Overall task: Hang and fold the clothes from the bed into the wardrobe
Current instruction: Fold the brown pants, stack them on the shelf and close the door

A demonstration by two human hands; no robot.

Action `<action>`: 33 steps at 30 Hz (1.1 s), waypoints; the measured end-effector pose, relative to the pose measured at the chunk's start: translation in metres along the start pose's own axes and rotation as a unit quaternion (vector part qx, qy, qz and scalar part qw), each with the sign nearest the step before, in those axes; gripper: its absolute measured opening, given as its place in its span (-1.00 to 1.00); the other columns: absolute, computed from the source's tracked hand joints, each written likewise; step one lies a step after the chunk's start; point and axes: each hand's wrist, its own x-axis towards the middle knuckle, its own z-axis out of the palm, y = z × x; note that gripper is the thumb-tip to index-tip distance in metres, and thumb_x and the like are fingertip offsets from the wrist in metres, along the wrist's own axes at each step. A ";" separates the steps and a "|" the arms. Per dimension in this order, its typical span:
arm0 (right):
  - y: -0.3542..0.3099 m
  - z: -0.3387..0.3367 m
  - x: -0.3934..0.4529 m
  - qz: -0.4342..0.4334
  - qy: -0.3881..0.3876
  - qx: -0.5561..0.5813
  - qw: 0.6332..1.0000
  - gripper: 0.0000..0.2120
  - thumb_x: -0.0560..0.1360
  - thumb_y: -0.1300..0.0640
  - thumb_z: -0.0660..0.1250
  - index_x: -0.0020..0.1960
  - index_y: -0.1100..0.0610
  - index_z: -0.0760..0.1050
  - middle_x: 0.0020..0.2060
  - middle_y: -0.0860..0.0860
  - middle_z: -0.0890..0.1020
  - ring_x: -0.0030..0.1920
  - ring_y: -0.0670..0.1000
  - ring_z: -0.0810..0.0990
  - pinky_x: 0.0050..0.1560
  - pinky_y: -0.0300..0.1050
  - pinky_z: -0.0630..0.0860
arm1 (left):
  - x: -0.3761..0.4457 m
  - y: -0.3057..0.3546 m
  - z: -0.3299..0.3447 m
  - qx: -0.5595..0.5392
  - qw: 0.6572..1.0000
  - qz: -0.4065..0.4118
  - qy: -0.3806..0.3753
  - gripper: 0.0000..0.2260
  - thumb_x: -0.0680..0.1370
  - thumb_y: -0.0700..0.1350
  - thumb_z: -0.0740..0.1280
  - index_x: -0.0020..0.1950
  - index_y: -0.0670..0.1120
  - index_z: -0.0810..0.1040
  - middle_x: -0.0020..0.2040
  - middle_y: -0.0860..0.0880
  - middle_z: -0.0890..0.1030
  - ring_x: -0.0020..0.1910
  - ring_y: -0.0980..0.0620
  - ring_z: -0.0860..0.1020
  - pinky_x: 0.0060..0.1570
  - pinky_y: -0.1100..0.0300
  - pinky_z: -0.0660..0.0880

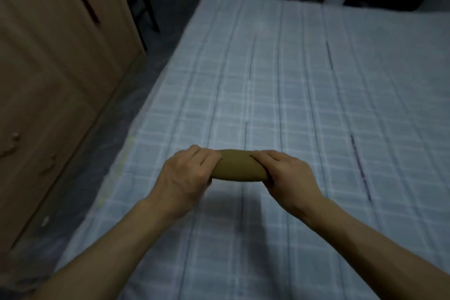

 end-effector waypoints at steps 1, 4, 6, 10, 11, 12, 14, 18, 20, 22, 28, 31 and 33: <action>-0.009 -0.021 0.002 -0.013 0.007 -0.002 1.000 -0.53 0.37 0.22 0.47 0.26 0.02 0.56 0.09 -0.04 0.67 -0.03 0.10 0.67 -0.25 -0.01 0.60 | -0.002 0.008 -0.024 -0.003 1.000 -0.018 0.008 -0.58 0.20 -0.34 0.49 0.04 -0.18 0.64 -0.10 -0.11 0.66 -0.18 -0.15 0.62 -0.33 0.03 0.56; -0.045 -0.079 0.005 -0.049 0.025 -0.006 0.998 -0.58 0.44 0.20 0.41 0.29 0.02 0.54 0.12 -0.03 0.66 0.01 0.11 0.65 -0.19 -0.03 0.57 | -0.018 0.032 -0.093 -0.022 0.995 -0.088 0.033 -0.57 0.23 -0.34 0.49 0.10 -0.17 0.63 -0.06 -0.10 0.66 -0.10 -0.14 0.61 -0.25 -0.03 0.58; -0.073 -0.115 0.002 -0.071 0.045 0.000 0.996 -0.60 0.45 0.21 0.39 0.28 0.03 0.54 0.12 -0.03 0.66 0.01 0.11 0.65 -0.20 -0.05 0.54 | -0.033 0.047 -0.139 -0.023 0.990 -0.126 0.056 -0.57 0.26 -0.35 0.48 0.11 -0.16 0.63 -0.04 -0.09 0.66 -0.07 -0.14 0.61 -0.21 -0.04 0.58; -0.136 -0.181 -0.003 -0.130 0.068 0.022 0.989 -0.62 0.42 0.20 0.42 0.23 0.03 0.56 0.06 -0.03 0.67 -0.05 0.10 0.66 -0.25 -0.06 0.54 | -0.071 0.066 -0.229 -0.002 0.979 -0.171 0.109 -0.56 0.23 -0.36 0.49 0.09 -0.14 0.63 -0.04 -0.08 0.66 -0.07 -0.13 0.61 -0.19 -0.01 0.58; -0.152 -0.197 -0.003 -0.147 0.072 0.023 0.986 -0.63 0.41 0.20 0.44 0.21 0.03 0.57 0.04 -0.02 0.68 -0.07 0.10 0.66 -0.27 -0.07 0.54 | -0.081 0.069 -0.250 0.008 0.976 -0.180 0.119 -0.55 0.22 -0.36 0.49 0.09 -0.14 0.63 -0.03 -0.08 0.66 -0.06 -0.13 0.61 -0.18 -0.01 0.58; -0.168 -0.213 -0.003 -0.168 0.074 0.022 0.983 -0.64 0.39 0.20 0.44 0.18 0.04 0.58 0.01 -0.02 0.69 -0.10 0.10 0.67 -0.30 -0.07 0.53 | -0.092 0.071 -0.271 0.019 0.974 -0.188 0.129 -0.54 0.22 -0.36 0.49 0.10 -0.14 0.63 -0.02 -0.09 0.66 -0.06 -0.15 0.62 -0.16 -0.01 0.59; -0.200 -0.242 0.001 -0.215 0.084 0.008 0.973 -0.65 0.35 0.19 0.45 0.14 0.05 0.60 -0.04 0.00 0.69 -0.15 0.12 0.67 -0.34 -0.08 0.52 | -0.114 0.076 -0.310 0.048 0.967 -0.202 0.147 -0.55 0.22 -0.34 0.50 0.10 -0.16 0.63 -0.01 -0.12 0.67 -0.06 -0.17 0.63 -0.15 -0.03 0.59; -0.267 -0.287 0.010 -0.316 0.114 -0.002 0.942 -0.65 0.32 0.17 0.45 0.11 0.08 0.59 -0.10 0.04 0.68 -0.20 0.16 0.65 -0.39 -0.01 0.55 | -0.163 0.085 -0.385 0.137 0.948 -0.228 0.177 -0.53 0.20 -0.30 0.53 0.10 -0.15 0.63 -0.01 -0.10 0.67 -0.07 -0.16 0.63 -0.12 0.08 0.58; -0.302 -0.301 0.012 -0.360 0.133 0.005 0.923 -0.64 0.32 0.15 0.46 0.12 0.08 0.58 -0.11 0.04 0.67 -0.21 0.14 0.65 -0.40 -0.04 0.54 | -0.189 0.088 -0.419 0.176 0.934 -0.244 0.194 -0.53 0.22 -0.27 0.54 0.11 -0.12 0.62 0.01 -0.08 0.66 -0.05 -0.15 0.62 -0.14 0.09 0.58; -0.336 -0.311 0.011 -0.403 0.153 0.021 0.902 -0.62 0.32 0.13 0.48 0.13 0.08 0.57 -0.12 0.04 0.65 -0.21 0.12 0.63 -0.39 -0.07 0.53 | -0.217 0.095 -0.449 0.208 0.920 -0.262 0.205 -0.55 0.25 -0.26 0.53 0.12 -0.10 0.61 0.02 -0.07 0.65 -0.04 -0.15 0.62 -0.15 0.06 0.59; -0.449 -0.317 -0.008 -0.507 0.154 0.080 0.844 -0.54 0.34 0.20 0.49 0.22 0.15 0.52 0.01 0.07 0.61 -0.05 0.11 0.58 -0.24 0.06 0.59 | -0.313 0.112 -0.519 0.293 0.879 -0.310 0.214 -0.48 0.14 -0.37 0.54 0.09 -0.20 0.62 -0.03 -0.18 0.66 -0.10 -0.22 0.63 -0.21 -0.02 0.60; -0.508 -0.316 -0.031 -0.536 0.148 0.097 0.825 -0.54 0.37 0.23 0.44 0.26 0.16 0.49 0.06 0.09 0.58 -0.01 0.14 0.57 -0.18 0.11 0.58 | -0.373 0.116 -0.545 0.324 0.860 -0.333 0.211 -0.45 0.12 -0.44 0.53 0.11 -0.25 0.63 0.01 -0.21 0.67 -0.05 -0.24 0.64 -0.18 -0.07 0.62; -0.548 -0.316 -0.048 -0.553 0.146 0.107 0.813 -0.54 0.39 0.24 0.43 0.28 0.15 0.48 0.08 0.09 0.56 0.02 0.14 0.56 -0.16 0.12 0.57 | -0.413 0.120 -0.561 0.350 0.847 -0.342 0.208 -0.43 0.12 -0.46 0.52 0.12 -0.26 0.64 0.03 -0.22 0.67 -0.05 -0.23 0.65 -0.19 -0.09 0.62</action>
